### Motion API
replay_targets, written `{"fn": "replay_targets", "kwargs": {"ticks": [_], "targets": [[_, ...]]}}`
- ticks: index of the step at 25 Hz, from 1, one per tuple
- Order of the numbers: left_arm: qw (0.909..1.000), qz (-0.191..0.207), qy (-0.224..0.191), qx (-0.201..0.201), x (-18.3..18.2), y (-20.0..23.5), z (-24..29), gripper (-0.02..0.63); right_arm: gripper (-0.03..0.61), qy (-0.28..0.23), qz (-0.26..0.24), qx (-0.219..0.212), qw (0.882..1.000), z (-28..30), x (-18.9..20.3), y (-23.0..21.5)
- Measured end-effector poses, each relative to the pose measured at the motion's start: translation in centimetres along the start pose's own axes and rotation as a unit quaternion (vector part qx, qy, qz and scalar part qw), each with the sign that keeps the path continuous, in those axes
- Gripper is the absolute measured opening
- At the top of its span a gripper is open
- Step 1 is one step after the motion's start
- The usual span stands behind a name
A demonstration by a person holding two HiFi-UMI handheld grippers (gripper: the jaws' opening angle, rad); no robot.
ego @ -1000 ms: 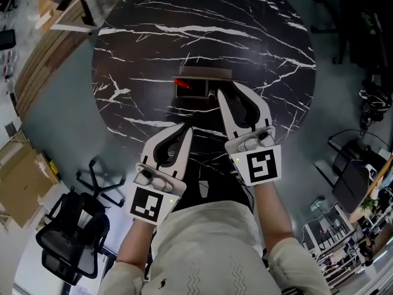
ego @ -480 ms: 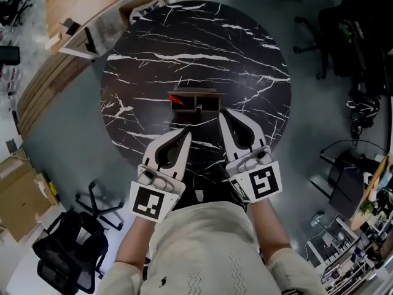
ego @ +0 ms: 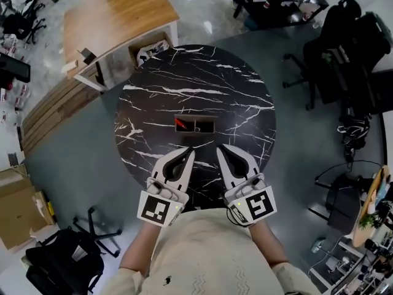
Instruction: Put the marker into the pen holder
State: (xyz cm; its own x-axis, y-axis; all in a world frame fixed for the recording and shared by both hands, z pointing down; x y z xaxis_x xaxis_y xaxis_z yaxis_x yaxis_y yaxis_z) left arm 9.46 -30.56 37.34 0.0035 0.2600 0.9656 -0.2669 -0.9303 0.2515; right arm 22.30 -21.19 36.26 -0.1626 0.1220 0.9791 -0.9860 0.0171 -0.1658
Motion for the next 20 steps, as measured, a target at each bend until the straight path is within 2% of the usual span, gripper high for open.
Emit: {"fn": "replay_targets", "kwargs": {"ticks": [2, 5, 8, 13, 17, 20], "targets": [[0.9998, 0.014, 0.012, 0.002, 0.0, -0.2, -1.0, 0.008, 0.017, 0.004, 0.003, -0.003, 1.000, -0.5, -0.2, 0.7], [0.9999, 0.012, -0.009, -0.009, -0.5, -0.4, -1.9, 0.008, 0.017, 0.008, 0.015, -0.015, 1.000, -1.0, -0.5, 1.9], [0.9997, 0.022, 0.007, -0.012, -0.2, -0.4, -3.2, 0.008, 0.017, 0.012, 0.004, -0.034, 0.999, -1.2, -1.0, 3.4], [0.9990, 0.000, -0.031, -0.033, -0.8, -0.3, -4.0, 0.008, 0.015, 0.020, 0.017, -0.045, 0.999, -0.7, -1.2, 4.6], [0.9994, 0.011, 0.000, -0.032, 0.1, -0.1, -5.2, 0.008, 0.017, 0.028, 0.015, -0.057, 0.998, -0.3, -0.9, 5.3], [0.9986, -0.005, -0.031, -0.042, -0.4, 0.0, -5.1, 0.009, 0.015, 0.029, 0.004, -0.062, 0.998, -0.1, -0.7, 5.7]]}}
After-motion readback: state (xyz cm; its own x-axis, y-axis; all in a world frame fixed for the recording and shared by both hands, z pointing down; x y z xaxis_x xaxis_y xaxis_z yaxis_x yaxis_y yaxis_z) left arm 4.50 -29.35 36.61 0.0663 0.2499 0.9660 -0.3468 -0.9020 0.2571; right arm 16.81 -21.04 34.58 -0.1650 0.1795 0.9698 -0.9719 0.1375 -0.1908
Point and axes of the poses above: the fingertips, and each gripper's own axes: z forward along the fingers, y to its left, x out of its underside, the point moved 8 cm from there along -z, backward along the fingers, and after that the axes turned 3 degrees about -y, right-handed, at the moved point
